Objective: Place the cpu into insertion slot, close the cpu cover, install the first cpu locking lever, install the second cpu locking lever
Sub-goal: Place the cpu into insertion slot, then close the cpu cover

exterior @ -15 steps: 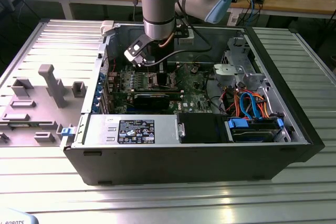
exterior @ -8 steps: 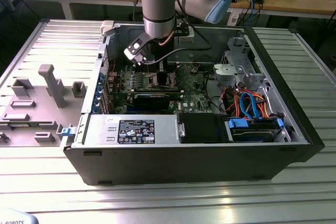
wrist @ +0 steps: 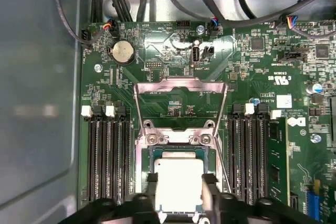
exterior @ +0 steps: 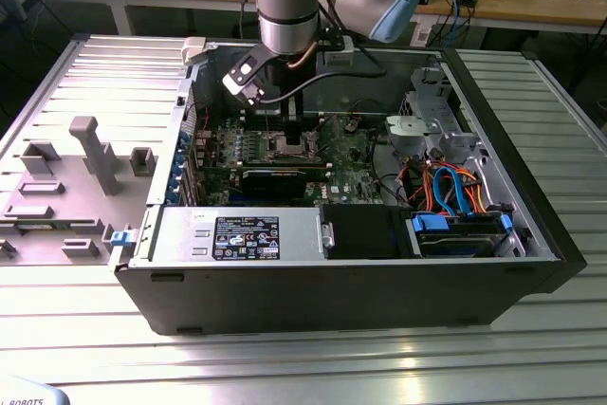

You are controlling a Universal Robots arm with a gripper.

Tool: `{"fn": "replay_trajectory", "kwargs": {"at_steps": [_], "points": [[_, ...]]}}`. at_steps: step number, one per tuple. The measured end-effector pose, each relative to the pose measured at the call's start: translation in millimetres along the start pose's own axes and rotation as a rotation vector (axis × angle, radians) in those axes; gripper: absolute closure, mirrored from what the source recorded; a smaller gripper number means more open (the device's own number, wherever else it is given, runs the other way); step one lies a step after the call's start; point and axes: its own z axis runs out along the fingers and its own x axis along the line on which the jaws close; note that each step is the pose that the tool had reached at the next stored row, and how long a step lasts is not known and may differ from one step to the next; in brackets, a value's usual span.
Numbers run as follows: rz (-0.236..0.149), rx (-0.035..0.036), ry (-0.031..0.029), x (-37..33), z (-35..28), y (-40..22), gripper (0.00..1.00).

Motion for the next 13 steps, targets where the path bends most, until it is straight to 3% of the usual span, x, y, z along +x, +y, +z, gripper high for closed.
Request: {"fn": "replay_trajectory", "kwargs": {"at_steps": [4,5,13], "points": [[0.0,0.0012,0.0,0.0,-0.6,0.1,0.77],[0.0,0.0013,0.0,0.0,-0.6,0.1,0.89],[0.0,0.0014,0.0,0.0,-0.6,0.1,0.89]]}}
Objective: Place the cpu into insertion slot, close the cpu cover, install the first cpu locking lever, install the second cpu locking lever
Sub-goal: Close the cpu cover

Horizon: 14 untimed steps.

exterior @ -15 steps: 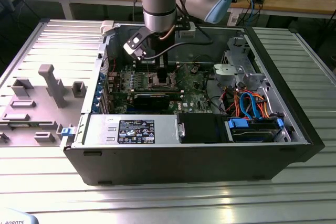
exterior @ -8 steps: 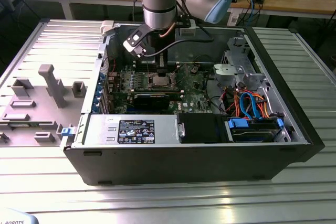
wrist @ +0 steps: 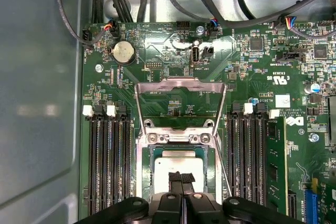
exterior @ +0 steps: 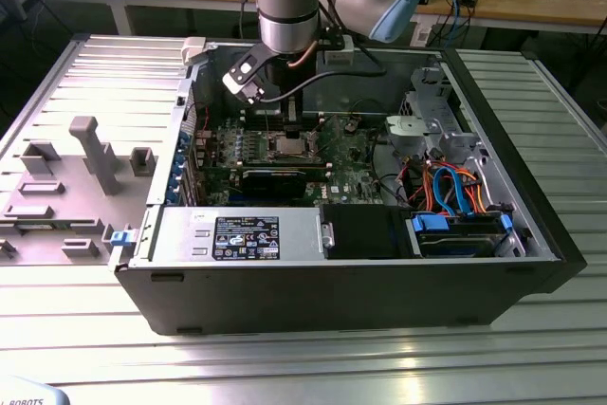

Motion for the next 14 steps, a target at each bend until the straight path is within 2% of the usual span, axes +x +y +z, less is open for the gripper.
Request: {"fn": "replay_trajectory", "kwargs": {"at_steps": [2,11,12,13,14], "points": [[0.0,0.0,-0.0001,0.0,-2.1,0.2,0.89],[0.0,0.0001,0.0,0.7,-34.2,2.6,0.89],[0.0,0.0028,0.0001,0.8,-36.2,2.8,0.89],[0.0,0.0125,0.0007,0.8,-36.3,2.8,0.89],[0.0,0.0184,0.0003,0.8,-37.5,2.9,0.89]]}}
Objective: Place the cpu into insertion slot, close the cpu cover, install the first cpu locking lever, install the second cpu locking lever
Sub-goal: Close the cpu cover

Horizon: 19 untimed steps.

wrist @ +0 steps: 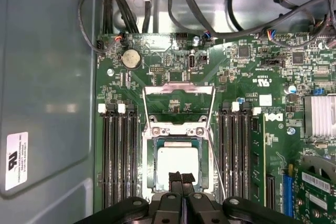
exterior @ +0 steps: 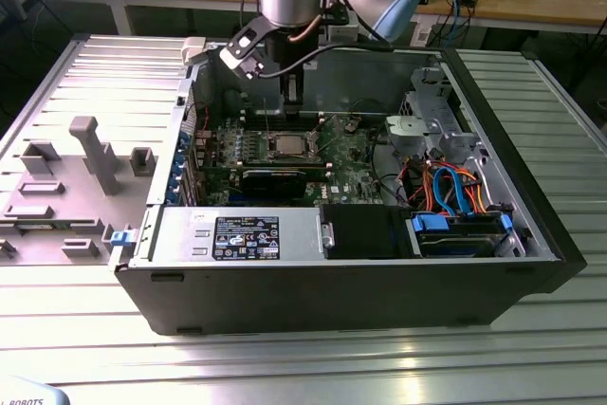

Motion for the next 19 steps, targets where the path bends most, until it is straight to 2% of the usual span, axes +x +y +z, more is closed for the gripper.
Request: {"fn": "replay_trajectory", "kwargs": {"at_steps": [3,4,8,19], "points": [[0.0,0.0013,0.0003,0.3,-11.2,0.8,0.89],[0.0,0.0034,0.0001,0.3,-13.3,1.0,0.89],[0.0,0.005,0.0028,0.3,-13.2,1.0,0.89],[0.0,0.005,0.0028,0.3,-13.1,3.9,0.89]]}}
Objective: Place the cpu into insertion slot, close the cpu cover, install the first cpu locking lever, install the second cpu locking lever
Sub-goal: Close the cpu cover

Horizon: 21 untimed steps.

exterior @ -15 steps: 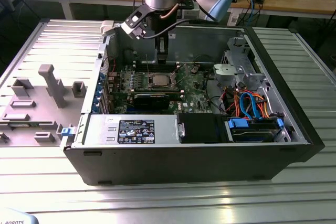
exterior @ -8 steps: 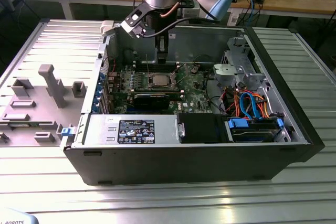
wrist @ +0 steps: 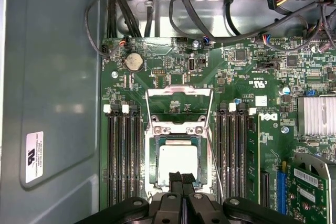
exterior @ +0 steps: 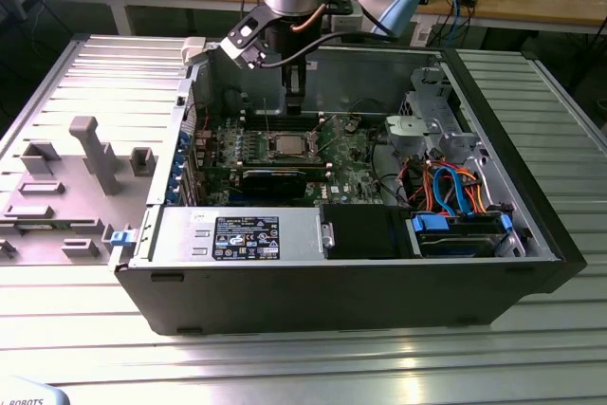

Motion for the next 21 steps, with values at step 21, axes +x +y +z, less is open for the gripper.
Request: {"fn": "replay_trajectory", "kwargs": {"at_steps": [21], "points": [[0.0,0.0,0.0,0.0,0.5,10.1,0.89]]}}
